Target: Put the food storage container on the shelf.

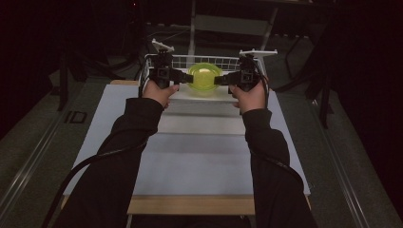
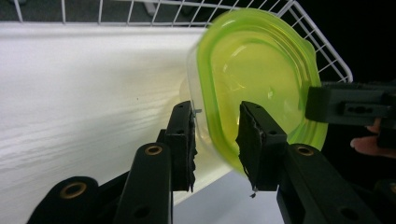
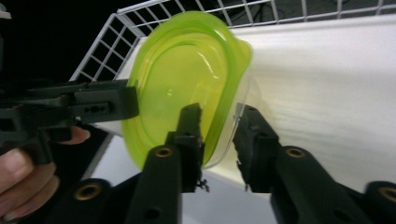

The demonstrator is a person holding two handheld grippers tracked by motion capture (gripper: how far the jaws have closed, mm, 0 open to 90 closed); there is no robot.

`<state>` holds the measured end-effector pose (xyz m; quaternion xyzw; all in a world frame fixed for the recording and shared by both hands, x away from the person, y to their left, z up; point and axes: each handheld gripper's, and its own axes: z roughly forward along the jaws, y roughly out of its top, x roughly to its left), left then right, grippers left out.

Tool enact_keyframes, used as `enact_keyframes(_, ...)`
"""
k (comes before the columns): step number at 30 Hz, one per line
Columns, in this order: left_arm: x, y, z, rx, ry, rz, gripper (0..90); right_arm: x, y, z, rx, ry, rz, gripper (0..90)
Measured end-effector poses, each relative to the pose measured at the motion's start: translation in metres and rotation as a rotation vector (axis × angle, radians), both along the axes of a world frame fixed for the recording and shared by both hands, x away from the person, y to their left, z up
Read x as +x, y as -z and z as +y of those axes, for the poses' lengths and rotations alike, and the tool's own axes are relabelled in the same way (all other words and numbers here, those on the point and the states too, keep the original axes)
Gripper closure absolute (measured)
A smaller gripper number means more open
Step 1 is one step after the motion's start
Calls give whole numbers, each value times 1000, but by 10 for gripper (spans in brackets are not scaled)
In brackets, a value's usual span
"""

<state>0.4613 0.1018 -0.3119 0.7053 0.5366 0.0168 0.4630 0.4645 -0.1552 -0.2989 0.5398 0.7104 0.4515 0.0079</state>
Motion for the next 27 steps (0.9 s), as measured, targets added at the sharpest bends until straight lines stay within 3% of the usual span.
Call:
enact_keyframes(2,1,1,-2,-22,4,2,627,5,1,-2,0,1,-5,661)
enact_keyframes(7,-1,-1,-7,-22,-1,-23,510,15,6,-4,-12,6,-14,551)
enact_keyframes(9,-2,-3,-5,-27,-13,-41,506,15,5,-6,-20,11,-48,522)
enact_keyframes(13,-5,-5,0,-30,-24,-66,490,12,1,-10,-18,23,-98,487)
enact_keyframes(14,-8,-7,3,-46,-27,-83,490,10,-1,-11,-28,17,-112,473)
enact_keyframes(18,-15,-10,9,-41,-13,-106,461,-5,-7,-12,-53,-14,-155,460)
enact_keyframes(22,-29,-4,18,-77,41,-165,330,-23,0,-9,-82,-43,-178,519)
enact_keyframes(23,-33,-2,20,-77,62,-190,294,-27,5,-8,-86,-47,-173,561)
enact_keyframes(25,-42,5,23,-90,59,-235,243,-33,15,-3,-112,-63,-175,652)
enact_keyframes(27,-50,14,22,-64,81,-280,202,-35,24,2,-127,-68,-168,753)
